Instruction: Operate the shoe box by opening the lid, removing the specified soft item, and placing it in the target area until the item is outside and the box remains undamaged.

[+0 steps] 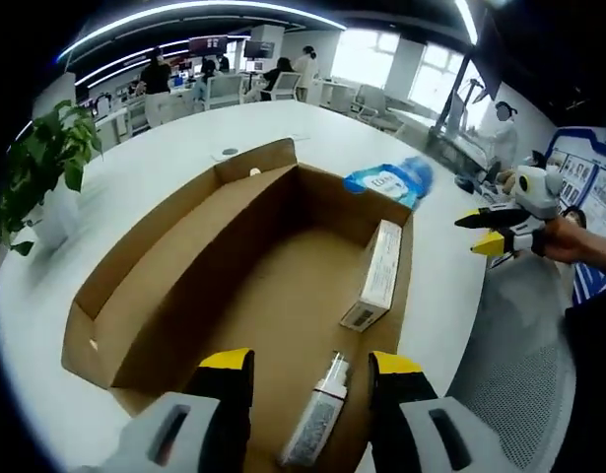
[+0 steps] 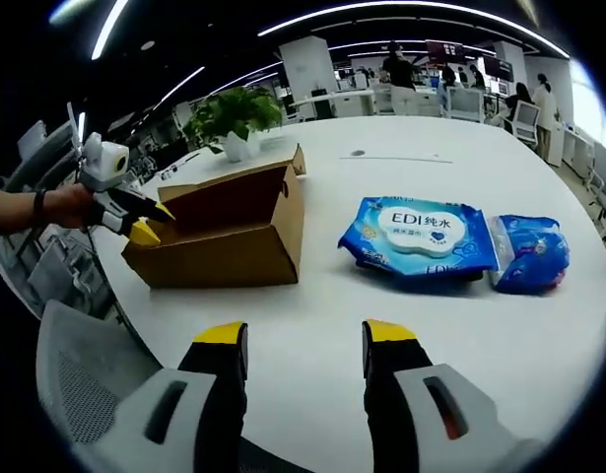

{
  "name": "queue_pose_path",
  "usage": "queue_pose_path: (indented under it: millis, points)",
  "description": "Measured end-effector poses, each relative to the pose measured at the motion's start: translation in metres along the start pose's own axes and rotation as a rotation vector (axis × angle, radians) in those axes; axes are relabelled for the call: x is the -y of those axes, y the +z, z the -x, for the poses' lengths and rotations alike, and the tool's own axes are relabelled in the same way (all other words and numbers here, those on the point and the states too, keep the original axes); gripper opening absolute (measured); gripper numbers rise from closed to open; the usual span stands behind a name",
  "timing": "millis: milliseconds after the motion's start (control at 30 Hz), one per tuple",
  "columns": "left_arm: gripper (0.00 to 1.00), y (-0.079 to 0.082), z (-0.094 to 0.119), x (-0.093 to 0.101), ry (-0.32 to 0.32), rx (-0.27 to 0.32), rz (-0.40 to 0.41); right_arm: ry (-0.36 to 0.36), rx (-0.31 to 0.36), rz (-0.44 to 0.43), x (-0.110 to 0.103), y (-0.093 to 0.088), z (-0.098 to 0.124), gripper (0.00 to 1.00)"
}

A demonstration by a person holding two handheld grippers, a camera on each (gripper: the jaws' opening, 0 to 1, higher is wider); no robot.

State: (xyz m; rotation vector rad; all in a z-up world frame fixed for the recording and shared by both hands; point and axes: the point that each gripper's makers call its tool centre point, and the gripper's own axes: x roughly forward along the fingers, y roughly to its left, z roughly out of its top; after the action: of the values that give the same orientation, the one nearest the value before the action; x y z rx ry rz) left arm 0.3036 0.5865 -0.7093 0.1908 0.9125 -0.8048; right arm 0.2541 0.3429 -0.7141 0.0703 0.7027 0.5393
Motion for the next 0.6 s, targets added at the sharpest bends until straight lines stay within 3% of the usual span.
queue_pose_path:
  millis: [100,267,433,600]
  points:
    - [0.47,0.002,0.000,0.000,-0.008,0.015,0.008,0.015,-0.006,0.016,-0.006,0.004,-0.004,0.44]
    - [0.48,0.003,0.005,0.005,-0.011,0.038,0.023,0.065,-0.001,0.087,-0.022,0.028,-0.014,0.43]
    - [0.48,0.004,0.012,0.008,-0.011,0.073,0.055,0.162,-0.018,0.250,-0.044,0.065,-0.034,0.43]
    - [0.48,0.007,0.019,0.010,-0.009,0.112,0.086,0.220,-0.082,0.403,-0.057,0.085,-0.058,0.42]
